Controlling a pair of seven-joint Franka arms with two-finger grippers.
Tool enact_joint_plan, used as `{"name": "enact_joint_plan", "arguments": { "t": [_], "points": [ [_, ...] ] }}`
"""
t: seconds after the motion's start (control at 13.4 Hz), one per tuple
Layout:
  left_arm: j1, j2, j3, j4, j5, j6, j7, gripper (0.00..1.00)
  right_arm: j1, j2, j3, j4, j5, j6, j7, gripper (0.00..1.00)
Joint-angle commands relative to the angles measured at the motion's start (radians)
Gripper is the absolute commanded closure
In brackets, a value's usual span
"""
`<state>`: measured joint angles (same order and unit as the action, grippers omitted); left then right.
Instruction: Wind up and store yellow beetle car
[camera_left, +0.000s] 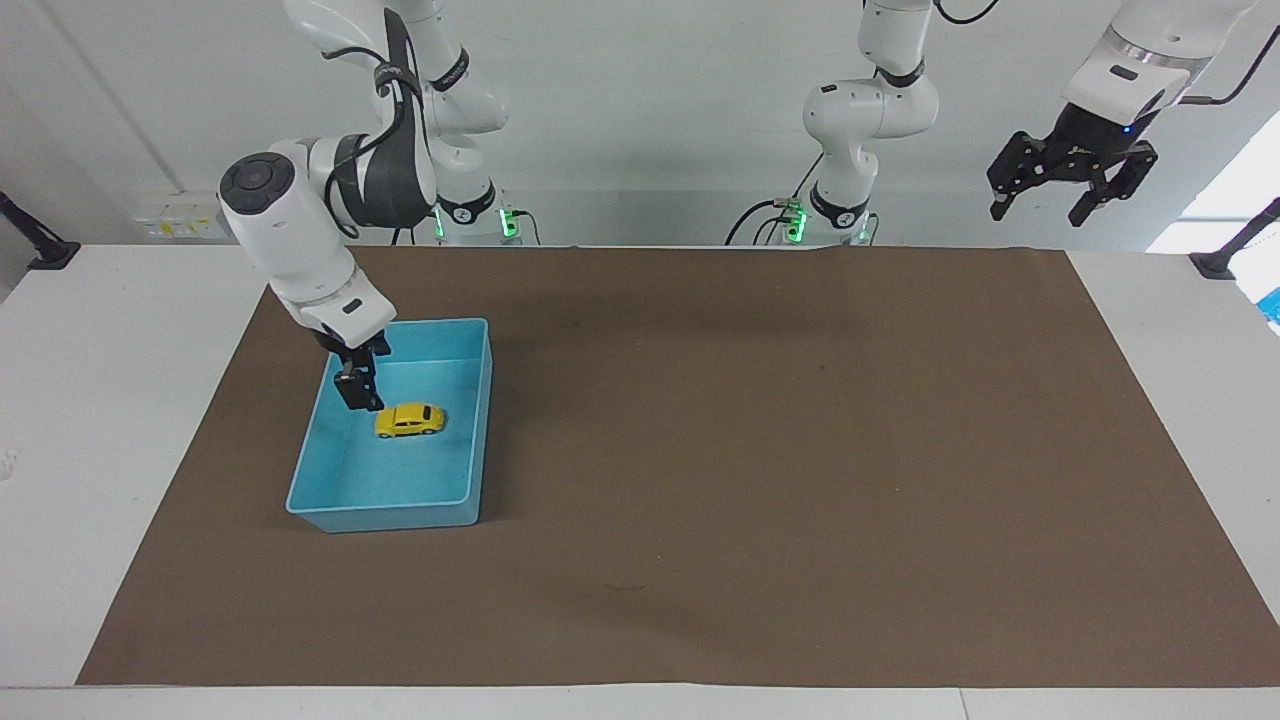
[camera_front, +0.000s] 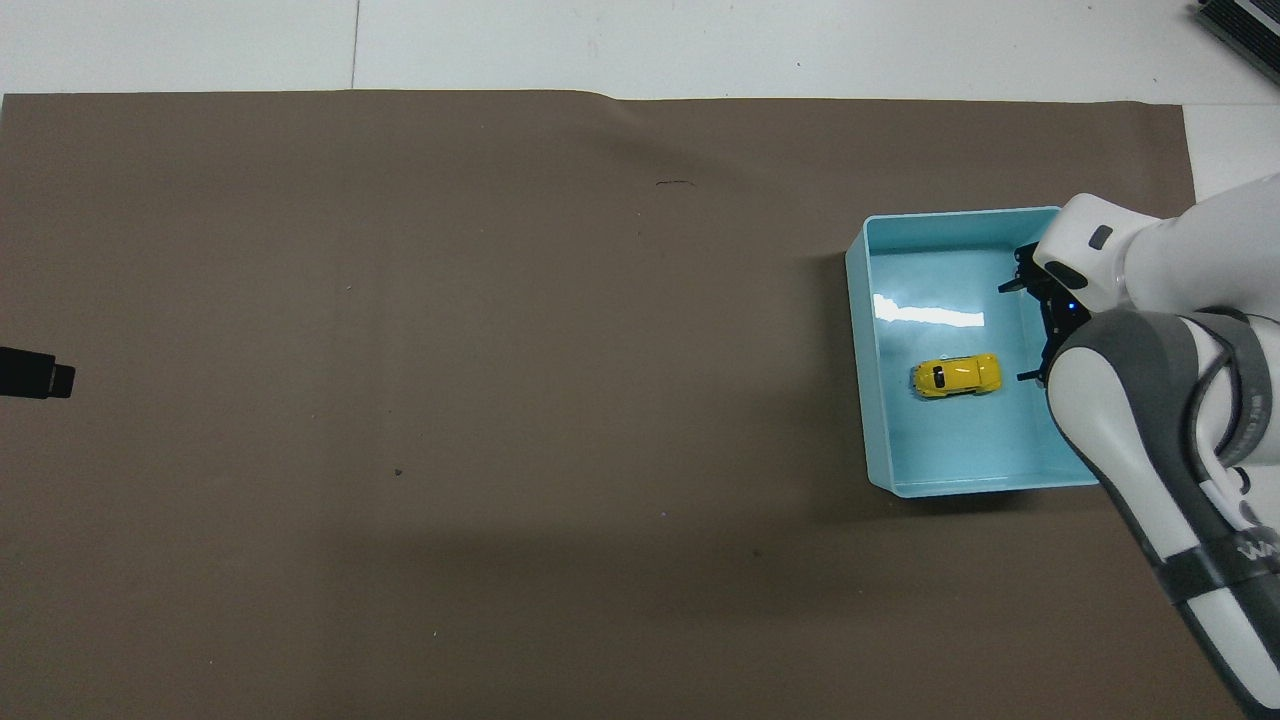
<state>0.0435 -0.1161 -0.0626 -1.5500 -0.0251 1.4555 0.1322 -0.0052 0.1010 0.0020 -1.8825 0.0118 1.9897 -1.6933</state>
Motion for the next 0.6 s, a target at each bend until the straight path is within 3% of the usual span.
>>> {"name": "enact_joint_plan", "arguments": {
  "t": [0.0, 0.52],
  "points": [
    [0.009, 0.0, -0.003, 0.007, 0.001, -0.015, -0.006, 0.0, -0.013, -0.021, 0.01, 0.016, 0.011, -0.046, -0.011, 0.0],
    [0.009, -0.002, -0.003, 0.007, 0.001, -0.015, -0.006, 0.0, -0.001, -0.095, 0.035, 0.057, 0.01, -0.109, 0.095, 0.0]
  ]
}}
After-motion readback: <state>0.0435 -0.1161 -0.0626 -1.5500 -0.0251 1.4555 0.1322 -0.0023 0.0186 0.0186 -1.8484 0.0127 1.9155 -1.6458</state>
